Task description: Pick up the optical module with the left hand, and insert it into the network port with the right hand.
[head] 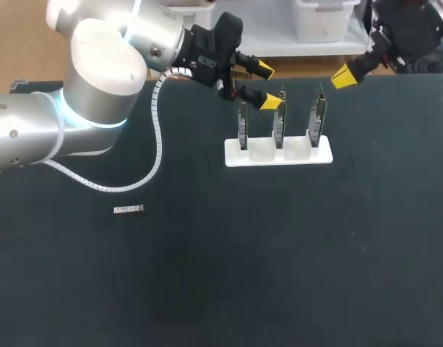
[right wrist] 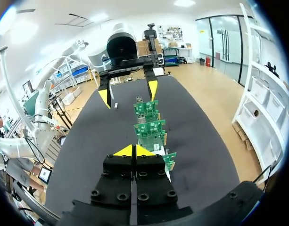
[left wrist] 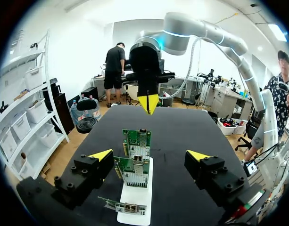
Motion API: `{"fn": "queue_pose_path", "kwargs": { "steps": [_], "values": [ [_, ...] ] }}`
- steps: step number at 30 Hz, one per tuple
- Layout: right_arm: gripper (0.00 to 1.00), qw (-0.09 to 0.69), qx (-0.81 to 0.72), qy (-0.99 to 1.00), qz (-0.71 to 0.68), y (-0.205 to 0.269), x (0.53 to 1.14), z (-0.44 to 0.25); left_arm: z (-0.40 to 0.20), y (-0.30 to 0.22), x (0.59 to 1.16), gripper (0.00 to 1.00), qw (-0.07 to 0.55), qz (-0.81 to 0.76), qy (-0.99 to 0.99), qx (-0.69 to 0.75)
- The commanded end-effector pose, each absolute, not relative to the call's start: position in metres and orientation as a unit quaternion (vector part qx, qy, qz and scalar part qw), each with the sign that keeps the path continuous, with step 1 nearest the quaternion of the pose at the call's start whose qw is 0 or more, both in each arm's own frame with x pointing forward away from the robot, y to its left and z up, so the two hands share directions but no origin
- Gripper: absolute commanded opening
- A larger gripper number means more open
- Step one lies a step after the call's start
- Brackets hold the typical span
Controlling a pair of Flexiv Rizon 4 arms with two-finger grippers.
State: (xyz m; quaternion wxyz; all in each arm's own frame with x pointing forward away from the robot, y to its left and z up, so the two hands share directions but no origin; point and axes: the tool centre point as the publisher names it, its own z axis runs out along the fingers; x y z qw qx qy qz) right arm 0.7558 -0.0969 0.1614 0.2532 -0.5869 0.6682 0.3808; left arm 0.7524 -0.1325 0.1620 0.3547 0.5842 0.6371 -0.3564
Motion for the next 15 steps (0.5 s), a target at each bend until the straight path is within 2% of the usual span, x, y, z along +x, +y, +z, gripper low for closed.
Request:
{"fn": "queue_pose_path", "kwargs": {
  "steps": [1, 15],
  "values": [
    [0.00, 0.262, -0.580, 0.676, 0.371, -0.0951, 0.7458, 0.1607, 0.1622, -0.1330, 0.7537, 1.00, 0.353, -0.356, 0.637, 0.585],
    [0.00, 0.262, -0.571, 0.689, 0.363, -0.1030, 0.7421, 0.1577, 0.1622, -0.1330, 0.7537, 1.00, 0.353, -0.356, 0.637, 0.585]
  ]
}}
